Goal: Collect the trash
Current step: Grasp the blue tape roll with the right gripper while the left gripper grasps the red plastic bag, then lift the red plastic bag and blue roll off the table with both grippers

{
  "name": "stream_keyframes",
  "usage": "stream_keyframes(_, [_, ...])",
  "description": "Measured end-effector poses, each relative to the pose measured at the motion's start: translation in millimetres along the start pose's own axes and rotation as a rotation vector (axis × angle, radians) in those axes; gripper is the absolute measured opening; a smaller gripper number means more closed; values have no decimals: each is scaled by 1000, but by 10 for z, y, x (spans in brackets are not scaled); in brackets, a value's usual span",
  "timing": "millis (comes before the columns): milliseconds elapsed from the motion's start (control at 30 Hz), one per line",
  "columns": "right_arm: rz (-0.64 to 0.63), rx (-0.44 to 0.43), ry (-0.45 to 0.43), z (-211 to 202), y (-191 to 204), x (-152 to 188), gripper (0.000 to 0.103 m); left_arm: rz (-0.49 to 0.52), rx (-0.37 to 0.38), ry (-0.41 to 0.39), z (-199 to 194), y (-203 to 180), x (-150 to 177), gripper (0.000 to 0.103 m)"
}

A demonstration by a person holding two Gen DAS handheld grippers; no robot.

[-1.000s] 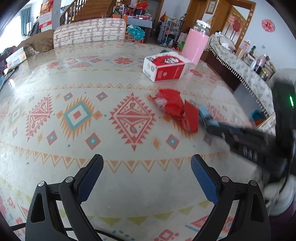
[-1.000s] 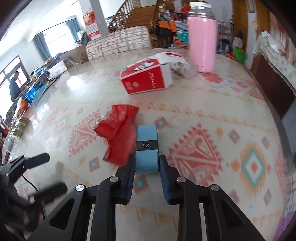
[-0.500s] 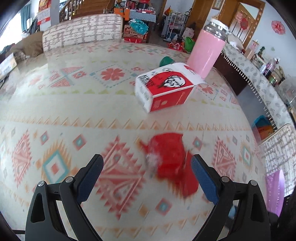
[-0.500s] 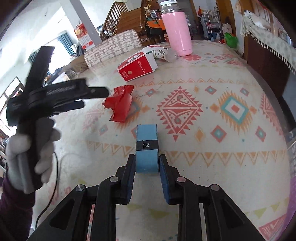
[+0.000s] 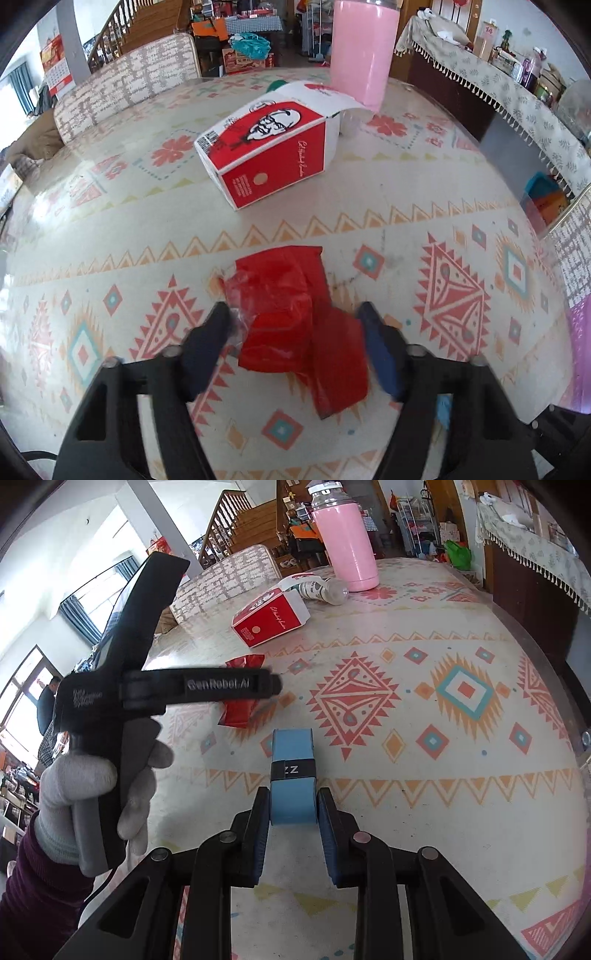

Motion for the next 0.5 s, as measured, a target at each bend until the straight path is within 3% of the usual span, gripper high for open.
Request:
stream_keyframes(100, [5,-3,-4,-7,-5,1,28,-14,16,-11,-95,36,41,45])
stream_keyframes(500, [-23,22,-32,27,28,-45,37,-98,49,-99,-740,417,486,45])
Point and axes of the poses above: each gripper's, at about its wrist camera, not at the fingertips, and z roughly the way its jaws point, y to its left, x to its underside, the point moved 8 cm from there along z, roughly the way its jaws point, and after that the axes turned 1 degree about y, right-handed, at the moved point
